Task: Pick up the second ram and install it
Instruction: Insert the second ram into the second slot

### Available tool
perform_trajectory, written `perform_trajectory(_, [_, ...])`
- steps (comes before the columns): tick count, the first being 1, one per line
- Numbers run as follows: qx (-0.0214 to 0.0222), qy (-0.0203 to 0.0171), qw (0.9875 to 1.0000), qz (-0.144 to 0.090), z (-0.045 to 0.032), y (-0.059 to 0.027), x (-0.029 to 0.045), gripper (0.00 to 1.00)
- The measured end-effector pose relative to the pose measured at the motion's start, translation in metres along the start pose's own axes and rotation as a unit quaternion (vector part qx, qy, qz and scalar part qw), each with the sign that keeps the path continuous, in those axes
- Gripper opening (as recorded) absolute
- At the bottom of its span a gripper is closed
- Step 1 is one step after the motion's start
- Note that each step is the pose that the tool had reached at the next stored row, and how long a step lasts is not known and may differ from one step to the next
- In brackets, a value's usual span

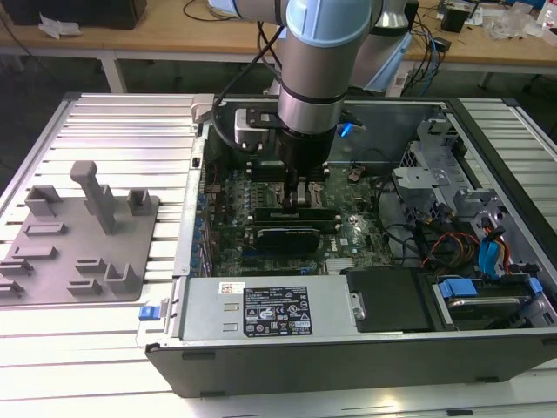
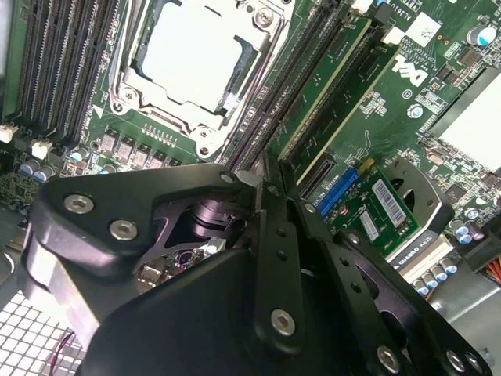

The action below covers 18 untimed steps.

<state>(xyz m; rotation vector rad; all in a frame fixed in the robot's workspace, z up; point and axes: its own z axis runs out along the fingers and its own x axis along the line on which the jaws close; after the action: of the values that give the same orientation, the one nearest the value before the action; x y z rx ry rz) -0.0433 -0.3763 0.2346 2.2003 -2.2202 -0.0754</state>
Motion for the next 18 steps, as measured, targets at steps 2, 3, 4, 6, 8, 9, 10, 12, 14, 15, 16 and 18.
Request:
perform_trajectory(2, [0.0, 0.0, 1.0, 0.0, 0.0, 0.0, 0.0, 0.09])
perform_trajectory(3, [0.0001, -0.0001, 1.0, 0.0, -0.0015, 0.0001, -0.0001, 0.09])
perform_trajectory(4, [0.0, 0.0001, 1.0, 0.0, -0.0043, 0.0002, -0.0001, 0.09])
perform_trajectory(6, [0.0001, -0.0001, 1.0, 0.0, -0.0044, 0.0002, -0.0001, 0.09])
perform_trajectory(8, [0.004, 0.0001, 1.0, 0.0, -0.0046, 0.0006, -0.0001, 0.09])
perform_trajectory(9, [0.0052, 0.0001, 1.0, 0.0, -0.0045, 0.0006, -0.0001, 0.09])
perform_trajectory(10, [0.0057, 0.0001, 1.0, 0.0, -0.0044, 0.0008, -0.0001, 0.09])
perform_trajectory(12, [0.0072, 0.0001, 1.0, 0.0, -0.0034, 0.0014, -0.0001, 0.09])
perform_trajectory(14, [0.0083, -0.0001, 1.0, 0.0, -0.0025, 0.0026, -0.0001, 0.09])
perform_trajectory(15, [0.0083, -0.0001, 1.0, 0.0, -0.0024, 0.0028, 0.0, 0.09])
perform_trajectory(16, [0.0083, 0.0, 1.0, 0.0, -0.0025, 0.0029, 0.0, 0.09])
perform_trajectory(18, [0.0084, -0.0001, 1.0, 0.0, -0.002, 0.0031, 0.0, 0.09])
